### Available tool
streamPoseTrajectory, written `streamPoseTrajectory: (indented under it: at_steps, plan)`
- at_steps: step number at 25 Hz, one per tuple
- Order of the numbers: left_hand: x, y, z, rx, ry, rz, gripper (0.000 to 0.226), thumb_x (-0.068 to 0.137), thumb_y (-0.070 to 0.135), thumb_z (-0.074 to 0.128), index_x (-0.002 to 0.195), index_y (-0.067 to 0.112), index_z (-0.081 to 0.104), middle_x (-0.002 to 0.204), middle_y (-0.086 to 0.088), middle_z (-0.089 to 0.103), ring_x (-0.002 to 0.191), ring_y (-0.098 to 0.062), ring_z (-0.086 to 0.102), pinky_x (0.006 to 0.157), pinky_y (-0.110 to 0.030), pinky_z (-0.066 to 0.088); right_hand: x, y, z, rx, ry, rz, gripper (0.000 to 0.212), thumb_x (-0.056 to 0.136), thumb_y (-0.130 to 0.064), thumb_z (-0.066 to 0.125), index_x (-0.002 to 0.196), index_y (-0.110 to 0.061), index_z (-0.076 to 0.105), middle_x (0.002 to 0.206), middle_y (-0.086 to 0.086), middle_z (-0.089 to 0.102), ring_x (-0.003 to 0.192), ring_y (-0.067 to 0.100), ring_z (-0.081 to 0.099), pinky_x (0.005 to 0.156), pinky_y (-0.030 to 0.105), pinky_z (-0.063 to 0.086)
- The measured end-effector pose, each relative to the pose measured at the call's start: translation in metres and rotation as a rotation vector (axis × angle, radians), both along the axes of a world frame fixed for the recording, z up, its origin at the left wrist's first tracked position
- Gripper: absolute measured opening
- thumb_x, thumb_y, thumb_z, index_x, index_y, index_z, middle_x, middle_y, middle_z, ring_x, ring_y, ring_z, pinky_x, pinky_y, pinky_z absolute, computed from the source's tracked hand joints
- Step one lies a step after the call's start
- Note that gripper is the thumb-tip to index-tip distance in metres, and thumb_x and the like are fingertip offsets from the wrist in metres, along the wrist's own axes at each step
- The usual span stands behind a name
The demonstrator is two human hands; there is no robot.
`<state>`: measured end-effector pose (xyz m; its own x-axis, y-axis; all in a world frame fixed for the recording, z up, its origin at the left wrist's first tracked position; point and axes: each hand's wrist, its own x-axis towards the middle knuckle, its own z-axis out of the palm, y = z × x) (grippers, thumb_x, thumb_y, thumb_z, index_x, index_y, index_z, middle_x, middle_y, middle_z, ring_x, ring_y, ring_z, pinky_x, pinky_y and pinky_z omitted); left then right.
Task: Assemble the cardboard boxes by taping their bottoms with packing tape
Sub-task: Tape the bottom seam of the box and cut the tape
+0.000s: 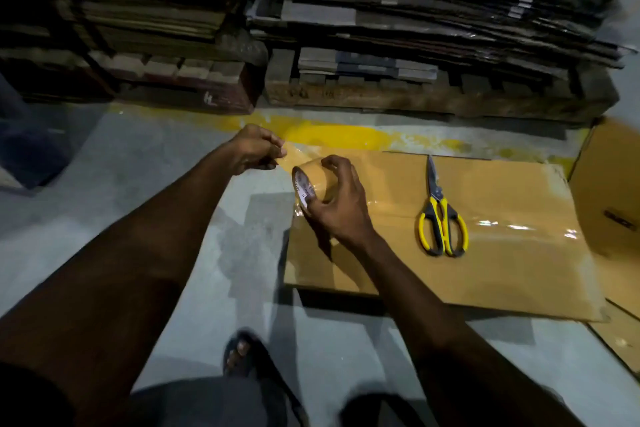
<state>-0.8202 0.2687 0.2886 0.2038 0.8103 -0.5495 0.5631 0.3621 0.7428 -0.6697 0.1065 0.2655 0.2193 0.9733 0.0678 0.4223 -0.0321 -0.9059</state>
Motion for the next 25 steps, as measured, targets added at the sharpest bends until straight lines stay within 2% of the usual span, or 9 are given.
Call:
streamPoseTrajectory:
  at_steps: [3, 6, 8, 10, 13, 17, 20, 23, 25]
  plan:
    - [0.026, 0.039, -0.008, 0.135, 0.129, -0.149, 0.01, 0.083, -0.002, 0.069, 0.079, 0.007, 0.067, 0.071, -0.009, 0.062, 0.063, -0.016, 0.055, 0.053, -0.025, 0.047, -0.018, 0.017, -0.014, -0.213, 0.319, -0.047, 0.068, 0.071, -0.029, 0.077, 0.126, -0.039, 0.037, 0.1, 0.006, 0.067, 0.076, 0.025, 0.067, 0.061, 0.04, 0.058]
    - [0.048, 0.069, -0.019, 0.258, 0.251, -0.461, 0.005, 0.082, -0.004, 0.069, 0.086, 0.0, 0.071, 0.07, -0.007, 0.063, 0.065, -0.015, 0.056, 0.055, -0.023, 0.045, -0.023, 0.048, -0.036, -0.325, 0.42, -0.067, 0.042, 0.07, -0.04, 0.076, 0.107, -0.028, 0.059, 0.098, 0.005, 0.072, 0.087, 0.026, 0.069, 0.073, 0.051, 0.059]
    - [0.058, 0.087, -0.029, 0.294, 0.305, -0.582, 0.008, 0.081, -0.006, 0.068, 0.089, -0.005, 0.071, 0.074, -0.01, 0.064, 0.061, -0.008, 0.056, 0.056, -0.02, 0.046, -0.021, 0.064, -0.042, -0.334, 0.44, -0.088, 0.022, 0.08, -0.037, 0.074, 0.083, -0.016, 0.067, 0.08, -0.005, 0.071, 0.077, 0.016, 0.067, 0.073, 0.042, 0.056]
    - [0.063, 0.102, -0.04, 0.32, 0.325, -0.616, 0.009, 0.081, -0.007, 0.068, 0.089, -0.007, 0.071, 0.072, -0.01, 0.062, 0.05, 0.002, 0.054, 0.052, -0.015, 0.043, -0.023, 0.07, -0.045, -0.289, 0.509, -0.109, 0.035, 0.086, -0.041, 0.07, 0.066, -0.014, 0.057, 0.06, -0.012, 0.057, 0.061, 0.01, 0.053, 0.061, 0.032, 0.043]
    - [0.067, 0.113, -0.055, 0.334, 0.356, -0.656, 0.01, 0.08, -0.007, 0.069, 0.089, -0.006, 0.072, 0.065, -0.003, 0.06, 0.044, 0.007, 0.051, 0.046, -0.006, 0.038, -0.032, 0.066, -0.055, -0.253, 0.57, -0.074, 0.064, 0.071, -0.06, 0.072, 0.083, 0.002, 0.06, 0.07, 0.011, 0.062, 0.065, 0.023, 0.054, 0.064, 0.043, 0.048]
    - [0.071, 0.116, -0.07, 0.379, 0.387, -0.689, 0.013, 0.079, 0.0, 0.074, 0.093, 0.001, 0.074, 0.079, -0.005, 0.065, 0.072, -0.008, 0.057, 0.054, -0.007, 0.039, -0.033, 0.07, -0.062, -0.271, 0.623, -0.094, 0.056, 0.069, -0.049, 0.071, 0.094, 0.0, 0.065, 0.091, 0.023, 0.067, 0.081, 0.042, 0.062, 0.075, 0.052, 0.054]
    - [0.073, 0.115, -0.076, 0.368, 0.407, -0.689, 0.014, 0.08, 0.003, 0.074, 0.094, 0.004, 0.074, 0.087, -0.008, 0.069, 0.08, -0.01, 0.058, 0.068, -0.018, 0.042, -0.033, 0.074, -0.063, -0.233, 0.594, -0.126, 0.067, 0.066, -0.056, 0.07, 0.092, 0.005, 0.063, 0.091, 0.03, 0.063, 0.072, 0.034, 0.058, 0.069, 0.048, 0.049]
    - [0.074, 0.113, -0.083, 0.371, 0.451, -0.74, 0.013, 0.08, 0.004, 0.074, 0.093, 0.006, 0.074, 0.092, -0.011, 0.072, 0.08, -0.013, 0.06, 0.069, -0.02, 0.041, -0.034, 0.076, -0.06, -0.269, 0.599, -0.136, 0.068, 0.063, -0.055, 0.069, 0.095, 0.004, 0.064, 0.095, 0.028, 0.065, 0.079, 0.038, 0.062, 0.079, 0.053, 0.052]
    - [0.075, 0.11, -0.088, 0.37, 0.476, -0.759, 0.013, 0.08, 0.004, 0.073, 0.091, 0.008, 0.075, 0.093, -0.01, 0.073, 0.085, -0.018, 0.065, 0.071, -0.023, 0.046, -0.033, 0.077, -0.061, -0.275, 0.614, -0.132, 0.07, 0.06, -0.057, 0.068, 0.096, 0.004, 0.065, 0.097, 0.028, 0.065, 0.077, 0.028, 0.06, 0.079, 0.051, 0.052]
